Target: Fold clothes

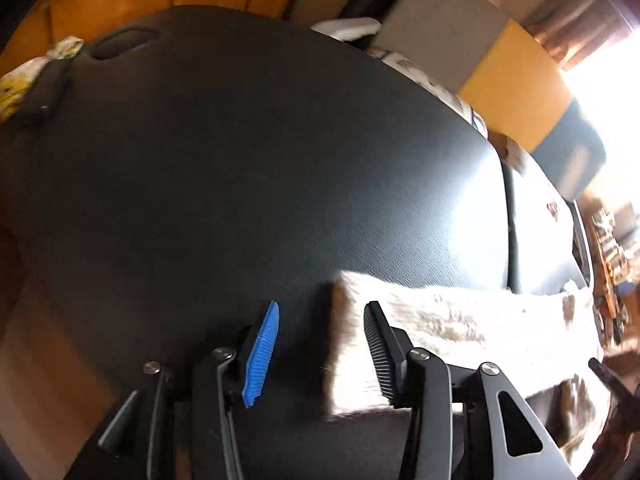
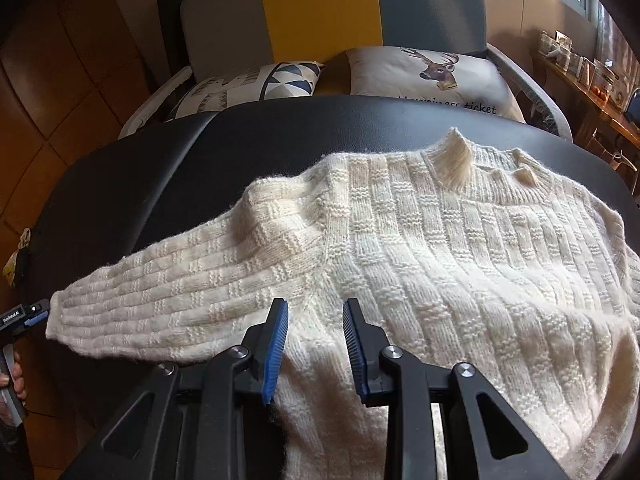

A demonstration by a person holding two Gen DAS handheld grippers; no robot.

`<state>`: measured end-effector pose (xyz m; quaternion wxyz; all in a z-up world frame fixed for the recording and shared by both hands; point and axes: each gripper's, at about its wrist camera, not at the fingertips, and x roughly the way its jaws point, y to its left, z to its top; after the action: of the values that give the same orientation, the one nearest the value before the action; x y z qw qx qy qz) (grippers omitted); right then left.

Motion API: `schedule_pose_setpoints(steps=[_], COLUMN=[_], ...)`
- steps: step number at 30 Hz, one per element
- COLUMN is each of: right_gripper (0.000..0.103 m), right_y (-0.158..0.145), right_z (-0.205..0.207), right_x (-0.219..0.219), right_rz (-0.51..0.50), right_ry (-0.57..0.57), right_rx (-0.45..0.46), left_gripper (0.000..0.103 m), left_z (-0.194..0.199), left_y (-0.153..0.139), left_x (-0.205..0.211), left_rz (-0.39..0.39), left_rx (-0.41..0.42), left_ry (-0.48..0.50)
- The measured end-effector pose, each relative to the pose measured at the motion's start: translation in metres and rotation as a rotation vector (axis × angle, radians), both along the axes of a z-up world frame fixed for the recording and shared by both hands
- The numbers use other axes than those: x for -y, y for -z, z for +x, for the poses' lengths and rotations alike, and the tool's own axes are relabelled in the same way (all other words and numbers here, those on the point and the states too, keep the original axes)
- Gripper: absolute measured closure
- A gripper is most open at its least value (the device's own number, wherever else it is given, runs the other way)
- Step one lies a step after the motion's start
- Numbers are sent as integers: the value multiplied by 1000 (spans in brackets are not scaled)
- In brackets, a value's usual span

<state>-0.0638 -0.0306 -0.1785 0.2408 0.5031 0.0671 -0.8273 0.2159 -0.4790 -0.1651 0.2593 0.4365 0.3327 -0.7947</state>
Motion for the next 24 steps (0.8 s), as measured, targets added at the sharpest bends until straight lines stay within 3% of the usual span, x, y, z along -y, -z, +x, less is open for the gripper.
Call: schedule_pose_setpoints(steps=[5, 9, 12, 16, 24], right_gripper=[71, 70, 68, 66, 63], right_y=[5, 9, 12, 23, 44], right_z=[-6, -14, -22, -30, -41], right_x=[-2, 8, 24, 44, 72], right_rz=[9, 19, 44, 72, 180], right_ry=[24, 9, -17, -48, -101], right_rx=[-4, -7, -13, -4, -3], left_gripper=[45, 46, 57, 87, 90], left_z=[-18, -27, -32, -33, -21], left_y=[0, 4, 5, 5, -10], left_x=[-19, -27, -34, -35, -52], left_rz=[-61, -115, -167, -168, -197], left_rx=[20, 44, 58, 38, 8], left_ry=[77, 116, 137, 143, 118])
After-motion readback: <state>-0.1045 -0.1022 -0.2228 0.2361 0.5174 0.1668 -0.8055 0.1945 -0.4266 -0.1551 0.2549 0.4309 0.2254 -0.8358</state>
